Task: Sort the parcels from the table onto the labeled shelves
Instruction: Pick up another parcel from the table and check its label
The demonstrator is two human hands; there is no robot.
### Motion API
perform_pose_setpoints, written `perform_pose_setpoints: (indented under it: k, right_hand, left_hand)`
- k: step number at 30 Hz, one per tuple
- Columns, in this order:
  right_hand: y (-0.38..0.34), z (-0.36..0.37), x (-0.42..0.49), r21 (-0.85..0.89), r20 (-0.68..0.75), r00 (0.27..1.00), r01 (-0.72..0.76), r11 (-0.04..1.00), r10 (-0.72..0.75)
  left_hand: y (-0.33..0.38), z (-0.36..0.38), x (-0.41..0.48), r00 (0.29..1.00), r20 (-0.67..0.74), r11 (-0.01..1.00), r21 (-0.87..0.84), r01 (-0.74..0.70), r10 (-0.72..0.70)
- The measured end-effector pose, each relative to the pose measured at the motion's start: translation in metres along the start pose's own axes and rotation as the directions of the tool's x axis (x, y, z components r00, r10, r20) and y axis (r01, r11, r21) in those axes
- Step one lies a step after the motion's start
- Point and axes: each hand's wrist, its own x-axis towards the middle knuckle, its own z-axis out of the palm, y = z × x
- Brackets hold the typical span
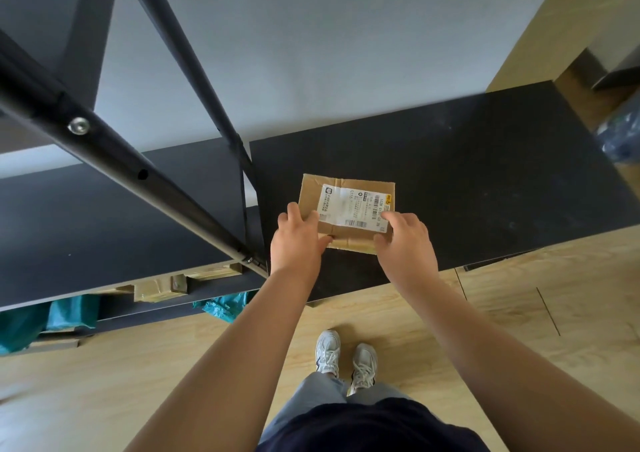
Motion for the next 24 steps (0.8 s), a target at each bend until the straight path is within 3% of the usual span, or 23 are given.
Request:
perform_pose_setpoints:
  k: [6,12,18,24]
  right_hand:
    - [-0.006,0.001,-0.005,-0.119,-0.018,0.995,0.093,0.989,-0.095]
    - [-0.005,0.000,0.001,-0.170,0.053,0.989,0.148,0.974,-0.141]
    - [0.000,-0.005,0.007,-0.122,0.091,0.980,0.187,0.975,-0.177]
    - [-0.001,-0.003,-0.002,-0.135,0.108,0.984,0.156,0.979,-0.142]
  left_hand:
    - [0.000,0.005,-0.016,1.000,0.013,0.999,-0.044,-0.021,0.022]
    - [-0.001,0.012,-0.026,0.998,-0.009,0.997,-0.052,-0.064,0.063]
    - [-0.003,0.002,0.005,0.995,-0.084,0.998,-0.037,-0.049,0.046]
    - [-0.014,-0.002,0.029,0.998,0.044,0.997,-0.064,-0.046,0.049]
